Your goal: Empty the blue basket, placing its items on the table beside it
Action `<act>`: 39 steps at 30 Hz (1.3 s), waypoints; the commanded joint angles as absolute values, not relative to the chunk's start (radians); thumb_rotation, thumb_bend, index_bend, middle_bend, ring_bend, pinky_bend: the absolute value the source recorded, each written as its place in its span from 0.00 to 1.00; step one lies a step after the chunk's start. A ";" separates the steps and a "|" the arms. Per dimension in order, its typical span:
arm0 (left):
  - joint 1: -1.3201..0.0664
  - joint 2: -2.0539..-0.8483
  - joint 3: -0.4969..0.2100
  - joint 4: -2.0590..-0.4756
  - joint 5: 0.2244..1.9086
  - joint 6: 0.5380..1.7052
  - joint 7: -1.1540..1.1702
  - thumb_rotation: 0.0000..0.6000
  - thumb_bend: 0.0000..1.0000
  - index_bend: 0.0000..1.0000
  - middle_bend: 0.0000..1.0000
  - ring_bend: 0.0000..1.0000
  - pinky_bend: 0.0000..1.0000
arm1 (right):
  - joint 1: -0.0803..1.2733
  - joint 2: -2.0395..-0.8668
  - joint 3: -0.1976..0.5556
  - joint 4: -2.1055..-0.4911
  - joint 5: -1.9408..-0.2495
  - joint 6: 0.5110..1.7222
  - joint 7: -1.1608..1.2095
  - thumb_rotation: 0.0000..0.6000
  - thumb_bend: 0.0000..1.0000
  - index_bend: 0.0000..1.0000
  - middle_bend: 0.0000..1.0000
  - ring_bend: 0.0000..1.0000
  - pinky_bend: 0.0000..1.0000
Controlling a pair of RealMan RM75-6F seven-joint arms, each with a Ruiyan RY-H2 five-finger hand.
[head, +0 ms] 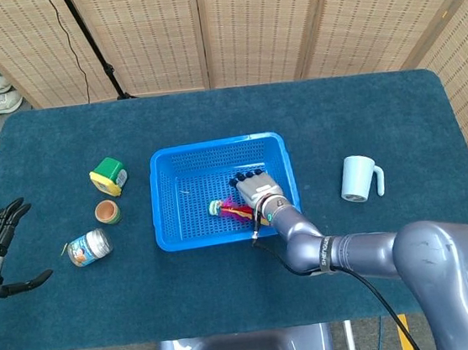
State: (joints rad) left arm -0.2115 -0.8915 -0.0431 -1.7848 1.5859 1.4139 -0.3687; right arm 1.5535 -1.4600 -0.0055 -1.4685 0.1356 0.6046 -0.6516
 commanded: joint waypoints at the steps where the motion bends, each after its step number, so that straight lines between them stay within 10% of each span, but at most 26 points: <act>1: -0.213 -0.892 -0.043 -1.785 1.585 1.411 -0.368 1.00 0.13 0.00 0.00 0.00 0.00 | 1.574 -1.499 -0.025 -1.434 0.187 0.609 -0.655 1.00 0.00 0.00 0.00 0.00 0.00; 12: -0.216 -0.891 -0.046 -1.785 1.576 1.406 -0.371 1.00 0.13 0.00 0.00 0.00 0.00 | 1.519 -1.597 -0.069 -1.304 0.128 0.586 -0.639 1.00 0.00 0.01 0.01 0.00 0.11; 18: -0.220 -0.893 -0.049 -1.787 1.566 1.399 -0.370 1.00 0.13 0.00 0.00 0.00 0.00 | 1.470 -1.652 -0.072 -1.243 0.023 0.618 -0.618 1.00 0.05 0.43 0.43 0.43 0.60; 22: -0.221 -0.892 -0.051 -1.789 1.569 1.402 -0.373 1.00 0.13 0.00 0.00 0.00 0.00 | 1.409 -1.684 -0.044 -1.222 -0.142 0.704 -0.564 1.00 0.39 0.59 0.58 0.58 0.75; 26: -0.222 -0.888 -0.042 -1.782 1.583 1.394 -0.388 1.00 0.13 0.00 0.00 0.00 0.00 | 1.341 -1.674 -0.003 -1.252 -0.339 0.802 -0.483 1.00 0.55 0.61 0.60 0.60 0.78; 39: -0.214 -0.889 -0.028 -1.785 1.619 1.415 -0.381 1.00 0.13 0.00 0.00 0.00 0.00 | 1.228 -1.458 0.103 -1.518 -0.596 1.002 -0.411 1.00 0.60 0.62 0.61 0.61 0.78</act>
State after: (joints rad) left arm -0.2154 -0.8892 -0.0286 -1.7854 1.6167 1.4121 -0.3818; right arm 1.2528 -1.5101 0.0741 -1.4640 -0.5685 0.9646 -0.4212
